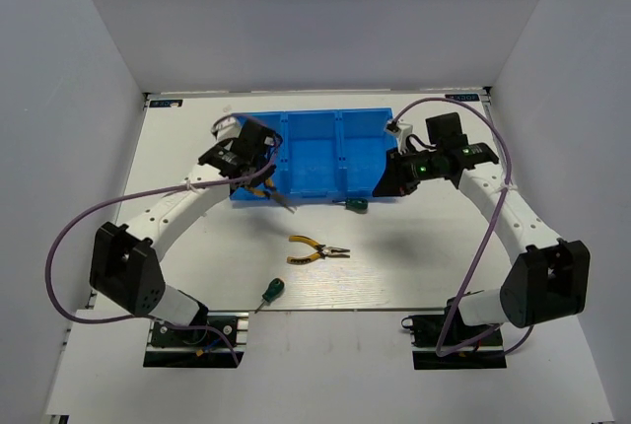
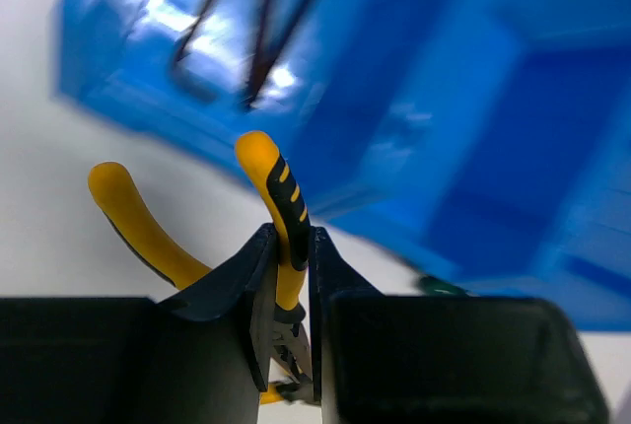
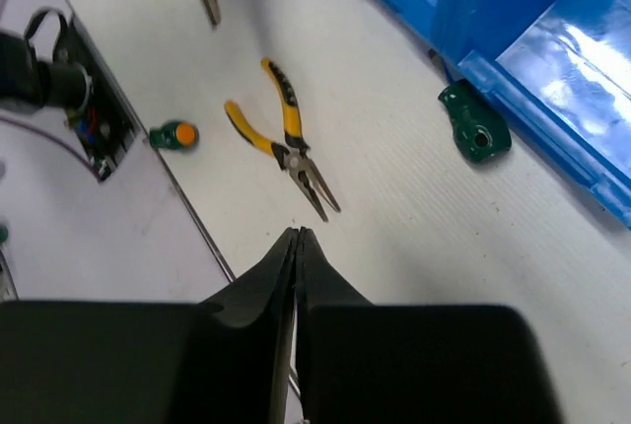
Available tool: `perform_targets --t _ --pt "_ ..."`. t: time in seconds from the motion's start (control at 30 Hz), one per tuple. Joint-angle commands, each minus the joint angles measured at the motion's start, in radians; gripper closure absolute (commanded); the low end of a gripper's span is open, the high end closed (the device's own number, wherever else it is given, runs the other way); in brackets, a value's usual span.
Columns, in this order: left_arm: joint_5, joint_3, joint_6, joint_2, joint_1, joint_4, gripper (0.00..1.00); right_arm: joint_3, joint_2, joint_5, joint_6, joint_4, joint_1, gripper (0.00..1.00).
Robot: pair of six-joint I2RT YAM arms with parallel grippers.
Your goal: Sort the tools into containers
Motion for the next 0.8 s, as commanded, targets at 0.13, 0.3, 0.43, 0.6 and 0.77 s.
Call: perform_targets --t 0.13,0.3,0.43,0.6,0.77 --pt "0.041 0.245 0.330 0.071 -0.026 0.318 1.00 -0.017 -0.006 -0.077 -0.162 -0.113 0.002 1.00" --pt "0.081 0.386 0.557 0.247 -0.035 0.573 1.00 -0.040 -0.020 -0.062 -0.176 -0.132 0.002 1.00" --pt "0.159 0.566 0.688 0.426 -0.035 0.580 1.00 -0.067 -0.031 -0.050 -0.177 -0.125 0.004 0.99" --pt "0.187 0.715 0.777 0.554 -0.056 0.487 0.87 -0.066 -0.026 -0.112 -0.234 -0.129 0.034 0.64" --pt "0.178 0.698 0.795 0.565 -0.056 0.490 0.62 -0.092 -0.008 -0.044 -0.344 -0.054 0.128 0.56"
